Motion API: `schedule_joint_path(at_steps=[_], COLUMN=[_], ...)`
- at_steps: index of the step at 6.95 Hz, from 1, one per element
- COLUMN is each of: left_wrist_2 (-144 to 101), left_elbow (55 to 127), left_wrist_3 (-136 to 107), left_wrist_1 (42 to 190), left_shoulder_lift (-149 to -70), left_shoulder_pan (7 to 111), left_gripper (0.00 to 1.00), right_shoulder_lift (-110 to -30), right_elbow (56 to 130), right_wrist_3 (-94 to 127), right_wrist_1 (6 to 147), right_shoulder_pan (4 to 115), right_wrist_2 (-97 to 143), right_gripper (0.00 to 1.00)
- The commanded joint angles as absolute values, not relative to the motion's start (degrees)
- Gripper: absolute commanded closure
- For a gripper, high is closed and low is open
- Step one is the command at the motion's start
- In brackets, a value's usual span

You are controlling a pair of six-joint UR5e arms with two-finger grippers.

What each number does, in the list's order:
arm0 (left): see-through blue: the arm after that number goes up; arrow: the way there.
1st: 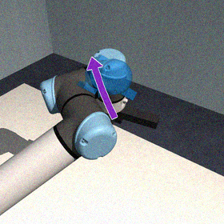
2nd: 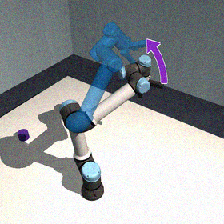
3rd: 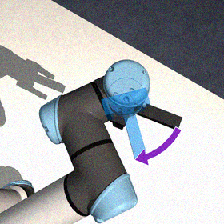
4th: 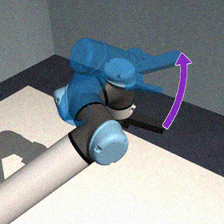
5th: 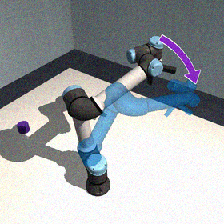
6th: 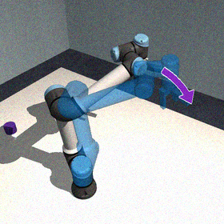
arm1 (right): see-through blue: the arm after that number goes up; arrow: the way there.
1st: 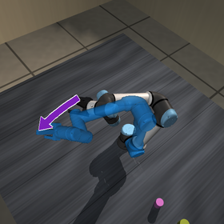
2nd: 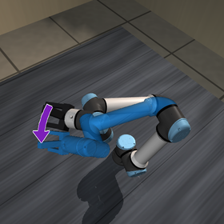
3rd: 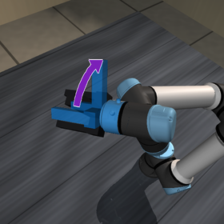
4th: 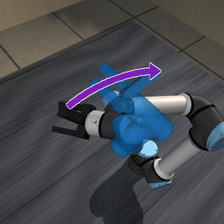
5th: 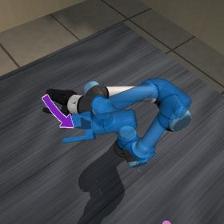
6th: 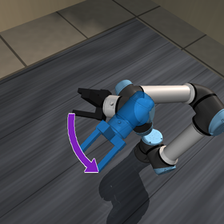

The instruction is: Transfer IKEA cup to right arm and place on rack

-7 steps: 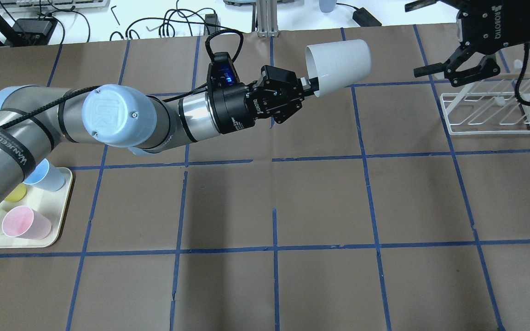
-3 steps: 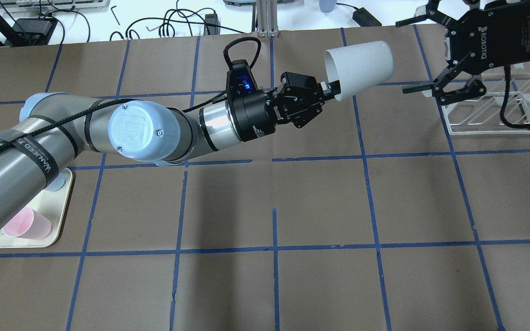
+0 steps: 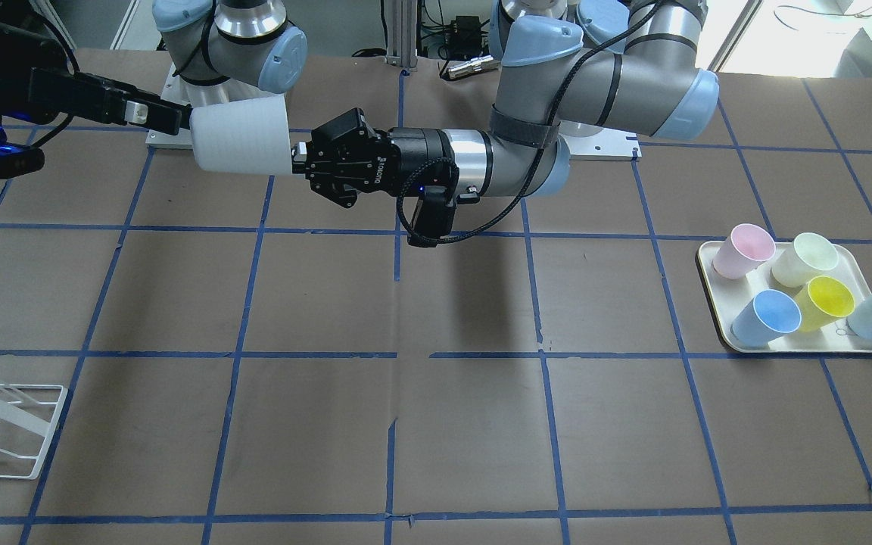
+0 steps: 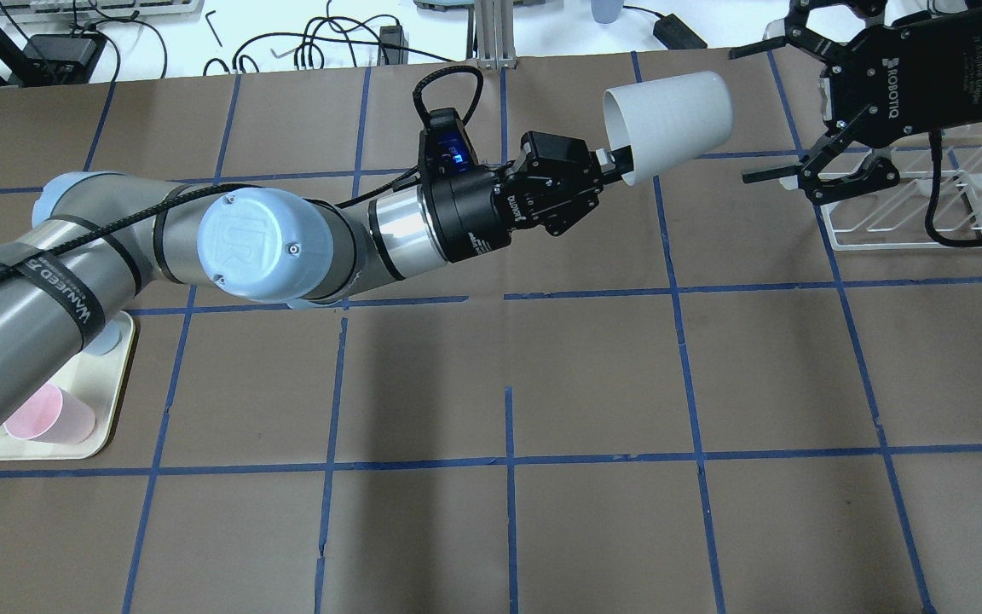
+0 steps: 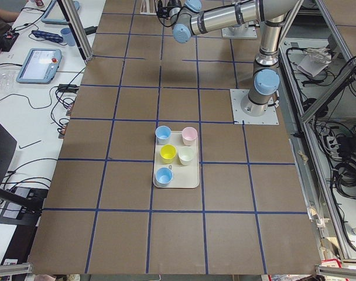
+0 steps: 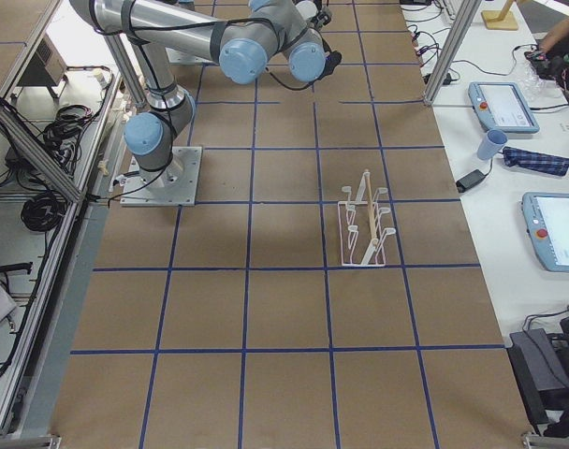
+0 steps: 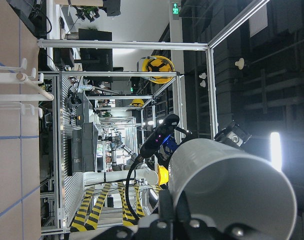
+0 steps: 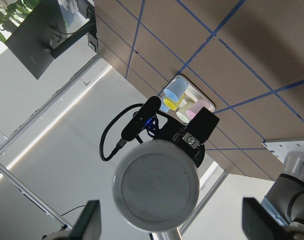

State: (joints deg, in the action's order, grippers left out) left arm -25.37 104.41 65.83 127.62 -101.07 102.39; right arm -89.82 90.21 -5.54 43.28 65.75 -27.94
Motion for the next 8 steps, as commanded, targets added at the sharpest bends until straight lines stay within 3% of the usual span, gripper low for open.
schedule_joint_path(at_steps=[1,6,7,8], left_wrist_2=[-25.14,-25.14,-25.14,-25.14], left_elbow=[104.41,104.41,104.41,104.41], left_wrist_3=[65.83,65.83,65.83,65.83], left_wrist_1=[127.53,127.44,127.35,127.35], left_shoulder_lift=[-100.81,-100.72,-100.81,-100.72], left_shoulder_pan=[102.39,102.39,102.39,102.39], left_gripper=[1.0,1.0,1.0,1.0], right_shoulder_lift=[-89.56,-89.47,-89.47,-89.47], right_elbow=[90.18,90.09,90.0,89.74], right_wrist_3=[-5.54,-5.71,-5.71,-5.71], right_wrist_1=[43.68,45.79,45.79,45.88], right_shoulder_pan=[66.27,68.91,68.91,68.99], right_wrist_2=[-27.68,-27.86,-27.86,-27.86], right_gripper=[0.0,0.0,0.02,0.12])
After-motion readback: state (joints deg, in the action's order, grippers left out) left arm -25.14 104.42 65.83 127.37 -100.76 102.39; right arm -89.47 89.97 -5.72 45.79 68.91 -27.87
